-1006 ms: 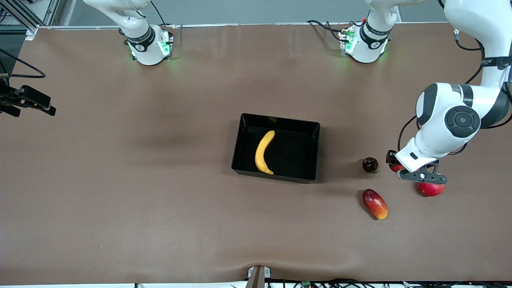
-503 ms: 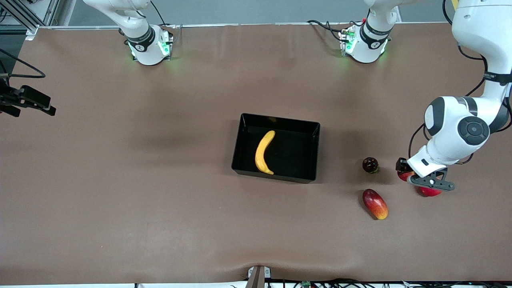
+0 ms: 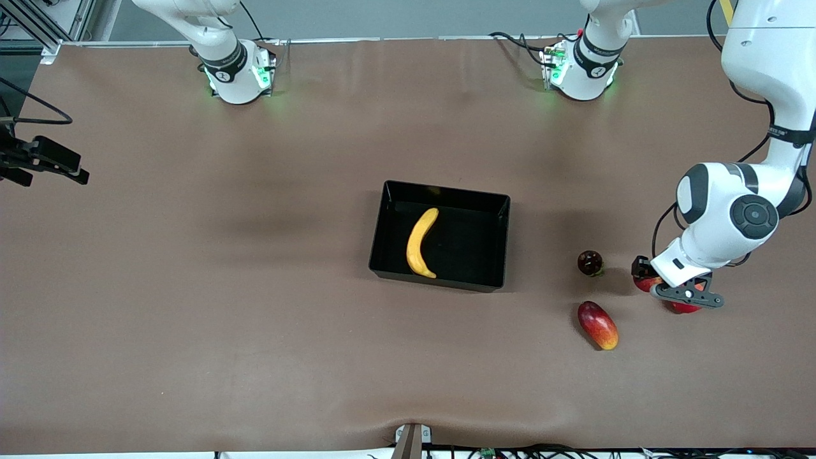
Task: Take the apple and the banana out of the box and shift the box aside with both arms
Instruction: 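Lower the apple beside the red apple and open the left gripper, then move the left gripper back over the box to the banana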
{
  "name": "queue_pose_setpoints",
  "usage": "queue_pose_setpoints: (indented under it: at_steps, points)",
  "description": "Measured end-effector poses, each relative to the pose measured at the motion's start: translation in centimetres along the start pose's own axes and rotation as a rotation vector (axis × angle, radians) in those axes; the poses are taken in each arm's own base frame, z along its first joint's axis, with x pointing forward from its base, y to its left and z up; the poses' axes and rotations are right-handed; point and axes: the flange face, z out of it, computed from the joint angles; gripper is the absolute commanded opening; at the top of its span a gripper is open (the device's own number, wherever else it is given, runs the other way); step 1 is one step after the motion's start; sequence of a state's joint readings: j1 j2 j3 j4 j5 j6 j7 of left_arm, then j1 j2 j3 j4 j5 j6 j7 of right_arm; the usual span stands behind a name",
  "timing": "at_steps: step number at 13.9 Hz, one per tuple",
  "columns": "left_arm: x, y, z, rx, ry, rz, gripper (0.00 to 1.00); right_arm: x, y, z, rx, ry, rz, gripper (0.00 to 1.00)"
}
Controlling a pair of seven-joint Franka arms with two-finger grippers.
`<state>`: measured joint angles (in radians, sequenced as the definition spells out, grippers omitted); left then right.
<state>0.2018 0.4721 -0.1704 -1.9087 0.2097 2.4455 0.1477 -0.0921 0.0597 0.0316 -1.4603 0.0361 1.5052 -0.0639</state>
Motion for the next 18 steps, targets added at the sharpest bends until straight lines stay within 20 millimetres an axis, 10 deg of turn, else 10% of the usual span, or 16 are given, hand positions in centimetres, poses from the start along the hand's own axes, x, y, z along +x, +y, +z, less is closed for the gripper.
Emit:
queue_pose_setpoints:
  at_steps: [9,13,18]
  points:
    - [-0.9,-0.9,3.9,-0.021,-0.018,-0.011,0.0,0.0,-0.2,0.0,0.0,0.001,-0.004,1.0]
    - [-1.2,-1.4,4.6,-0.026,-0.024,-0.02,1.0,0.0,-0.2,0.0,0.0,0.003,-0.005,1.0]
    - [-0.5,-1.9,2.9,-0.012,0.012,-0.019,1.0,0.0,-0.2,-0.1,0.0,0.003,-0.004,1.0]
